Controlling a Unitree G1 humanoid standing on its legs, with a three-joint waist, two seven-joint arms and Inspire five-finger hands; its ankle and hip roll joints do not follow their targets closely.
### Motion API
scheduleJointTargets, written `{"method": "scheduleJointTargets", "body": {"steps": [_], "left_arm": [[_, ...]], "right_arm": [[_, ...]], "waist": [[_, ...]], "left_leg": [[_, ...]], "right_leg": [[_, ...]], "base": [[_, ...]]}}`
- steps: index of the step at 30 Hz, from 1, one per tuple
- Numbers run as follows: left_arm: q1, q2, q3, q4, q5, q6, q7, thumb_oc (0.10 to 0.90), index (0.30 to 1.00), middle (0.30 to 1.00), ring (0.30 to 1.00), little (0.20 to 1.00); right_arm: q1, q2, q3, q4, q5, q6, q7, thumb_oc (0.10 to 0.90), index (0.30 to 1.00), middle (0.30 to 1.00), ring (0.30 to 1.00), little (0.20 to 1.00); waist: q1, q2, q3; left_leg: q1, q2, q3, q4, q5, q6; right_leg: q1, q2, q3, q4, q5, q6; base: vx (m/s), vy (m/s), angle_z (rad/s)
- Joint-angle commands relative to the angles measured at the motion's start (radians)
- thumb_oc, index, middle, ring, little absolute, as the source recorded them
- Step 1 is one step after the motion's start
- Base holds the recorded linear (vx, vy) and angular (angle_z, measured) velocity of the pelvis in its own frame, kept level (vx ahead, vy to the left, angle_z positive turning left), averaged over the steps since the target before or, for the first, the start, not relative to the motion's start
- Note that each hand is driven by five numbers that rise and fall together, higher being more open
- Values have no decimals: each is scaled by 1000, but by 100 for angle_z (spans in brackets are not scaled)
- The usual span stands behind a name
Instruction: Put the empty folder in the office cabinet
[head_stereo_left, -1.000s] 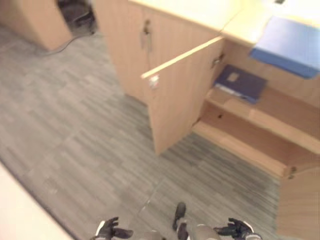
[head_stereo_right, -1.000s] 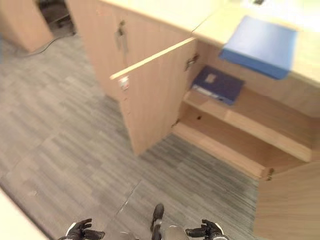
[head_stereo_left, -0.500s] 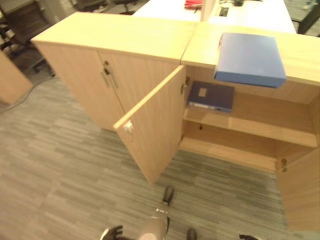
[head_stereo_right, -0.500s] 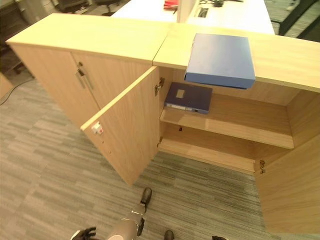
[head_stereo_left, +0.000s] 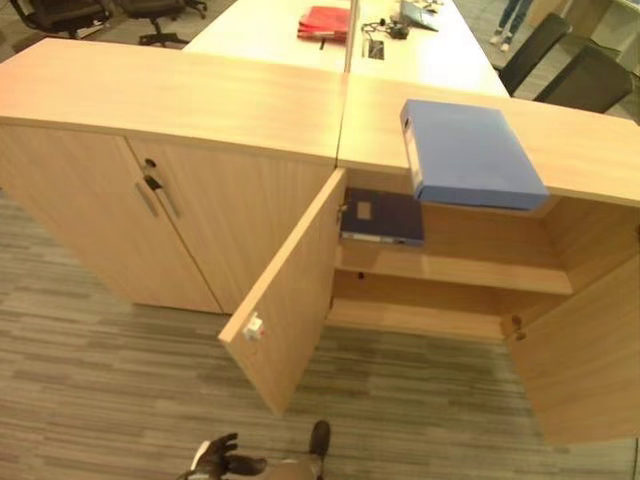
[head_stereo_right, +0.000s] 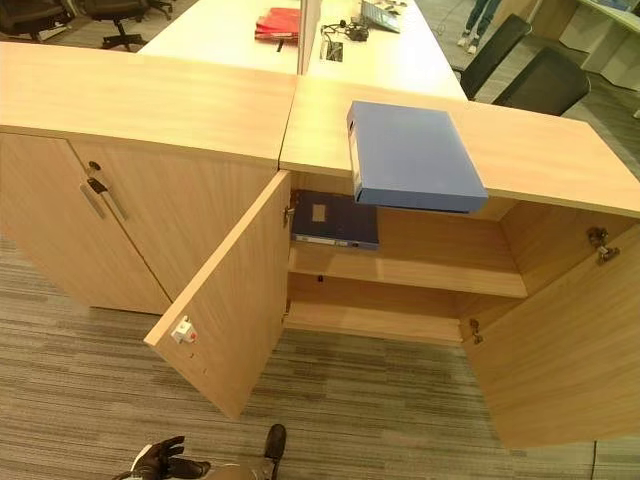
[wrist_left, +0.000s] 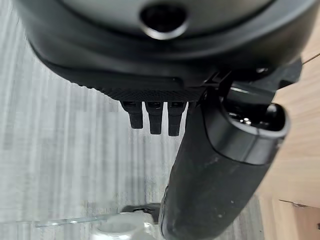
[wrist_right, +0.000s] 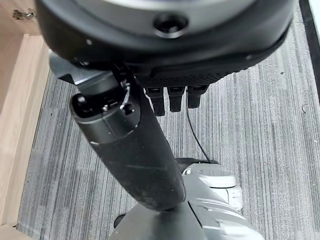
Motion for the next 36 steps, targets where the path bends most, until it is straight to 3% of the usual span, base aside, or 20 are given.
{"method": "scheduleJointTargets", "body": {"steps": [1, 4, 5, 8, 10, 11, 14, 15, 16, 17, 22, 25, 26, 27, 28, 29, 33, 34, 35, 36], "left_arm": [[24, 4, -5, 0, 1, -6, 8, 800, 900, 900, 900, 900], [24, 9, 7, 6, -1, -3, 5, 800, 900, 900, 900, 900], [30, 11, 16, 10, 2, -1, 6, 800, 900, 900, 900, 900], [39, 17, 23, 11, 5, 3, 5, 800, 900, 900, 900, 900], [54, 23, 42, 36, 10, 8, 13, 800, 900, 900, 900, 900], [54, 23, 42, 36, 10, 8, 13, 800, 900, 900, 900, 900], [46, 27, 51, 63, 12, 7, 21, 800, 900, 900, 900, 900], [38, 28, 53, 73, 9, 3, 27, 800, 900, 900, 900, 900], [38, 28, 53, 74, 9, 3, 27, 800, 900, 900, 900, 900], [33, 29, 64, 79, -4, 0, 35, 800, 900, 900, 900, 900], [31, 40, 85, 88, -26, -5, 47, 800, 900, 900, 900, 900], [35, 46, 88, 97, -17, -7, 53, 800, 900, 900, 900, 900], [39, 47, 90, 99, -14, -5, 52, 800, 900, 900, 900, 900], [45, 43, 95, 92, -21, -5, 54, 800, 900, 900, 900, 900], [45, 43, 95, 92, -21, -5, 54, 800, 900, 900, 900, 900], [44, 38, 96, 86, -44, -10, 54, 800, 900, 900, 900, 900], [29, 33, 83, 75, -65, -16, 61, 800, 900, 900, 900, 900], [21, 30, 76, 66, -74, -18, 63, 800, 900, 900, 900, 900], [21, 30, 76, 66, -74, -18, 63, 800, 900, 900, 900, 900], [11, 30, 70, 54, -74, -17, 64, 800, 900, 900, 900, 900]], "right_arm": [[-9, -62, 20, -39, -16, -3, 5, 800, 900, 900, 900, 900], [-19, -56, 27, -53, -24, -6, 9, 800, 900, 900, 900, 900], [-26, -54, 33, -63, -31, -7, 13, 800, 900, 900, 900, 900], [-27, -56, 34, -78, -32, -8, 15, 800, 900, 900, 900, 900], [-20, -50, 32, -106, -26, -13, 11, 800, 900, 900, 900, 900], [-20, -50, 32, -106, -26, -13, 11, 800, 900, 900, 900, 900], [-27, -52, 25, -120, -18, -13, 8, 800, 900, 900, 900, 900], [-36, -55, 10, -126, -5, -14, 3, 800, 900, 900, 900, 900], [-36, -55, 10, -125, -5, -14, 3, 800, 900, 900, 900, 900], [-34, -54, -3, -128, 4, -11, 1, 800, 900, 900, 900, 900], [-7, -42, -30, -114, 28, -6, 1, 800, 900, 900, 900, 900], [5, -35, -29, -102, 24, -5, 2, 800, 900, 900, 900, 900], [5, -33, -25, -95, 14, -1, 7, 800, 900, 900, 900, 900], [9, -39, -13, -75, -6, 5, 13, 800, 900, 900, 900, 900], [9, -38, -13, -75, -6, 5, 13, 800, 900, 900, 900, 900], [9, -51, -14, -64, -2, 0, 7, 800, 900, 900, 900, 900], [0, -72, -19, -61, 20, -13, -11, 800, 900, 900, 900, 900], [-8, -85, -17, -63, 29, -17, -20, 800, 900, 900, 900, 900], [-8, -85, -17, -63, 29, -17, -20, 800, 900, 900, 900, 900], [-16, -93, -16, -67, 37, -20, -25, 800, 900, 900, 900, 900]], "waist": [[24, 30, -20], [35, 28, -19], [39, 31, -11], [38, 34, 5], [47, 42, 20], [45, 42, 22], [41, 44, 40], [36, 34, 57], [35, 34, 56], [27, 19, 74], [11, -26, 89], [13, -46, 81], [15, -48, 73], [15, -33, 65], [13, -35, 63], [9, -16, 60], [-6, -2, 54], [-11, 8, 54], [-12, 7, 51], [-21, 14, 49]], "left_leg": [[-27, 5, -32, 66, -125, 39], [-28, -8, -32, 101, -157, 55], [-14, -11, -27, 111, -170, 70], [11, -13, -20, 113, -180, 81], [63, 6, -8, 105, -206, 80], [65, 6, -10, 104, -206, 80], [69, 28, -38, 127, -232, 58], [66, 35, -62, 164, -268, 36], [63, 34, -63, 165, -267, 36], [68, 37, -94, 203, -305, 19], [121, 76, -202, 215, -354, -20], [144, 108, -217, 204, -358, -44], [165, 135, -218, 182, -354, -55], [183, 212, -221, 138, -325, -84], [180, 209, -223, 136, -322, -83], [171, 265, -233, 101, -269, -110], [131, 321, -209, 55, -171, -143], [113, 362, -143, 19, -97, -139], [109, 361, -144, 18, -95, -138], [94, 397, -23, -9, -50, -117]], "right_leg": [[-76, 38, -22, 18, 78, 6], [-107, 20, -30, 102, 71, 23], [-153, 2, -49, 226, 101, 38], [-200, -24, -82, 348, 152, 38], [-249, -115, -194, 407, 199, 20], [-246, -116, -196, 407, 198, 20], [-249, -173, -242, 243, 212, 22], [-261, -217, -229, 94, 277, 52], [-261, -217, -231, 91, 279, 53], [-276, -247, -192, -7, 345, 79], [-312, -258, -84, -60, 435, 121], [-284, -263, -131, -41, 420, 139], [-278, -257, -156, -28, 391, 141], [-274, -216, -182, 21, 300, 123], [-276, -219, -183, 20, 302, 123], [-277, -181, -208, 57, 246, 98], [-281, -141, -246, 61, 202, 68], [-276, -108, -264, 62, 169, 45], [-278, -110, -265, 60, 170, 46], [-272, -88, -282, 66, 142, 23]], "base": [[66, 118, 0], [57, 124, -5], [39, 111, -10], [37, 114, -27], [94, 56, -16], [136, -65, -18], [94, -173, 6], [77, -170, 39], [187, -353, 45], [106, -177, 33], [264, -409, 45], [241, -401, 128], [211, -523, 58], [206, -519, 16], [198, -685, 0], [73, -319, 24], [46, -429, 63], [10, -233, 10], [28, -447, 24], [16, -213, 26]]}}
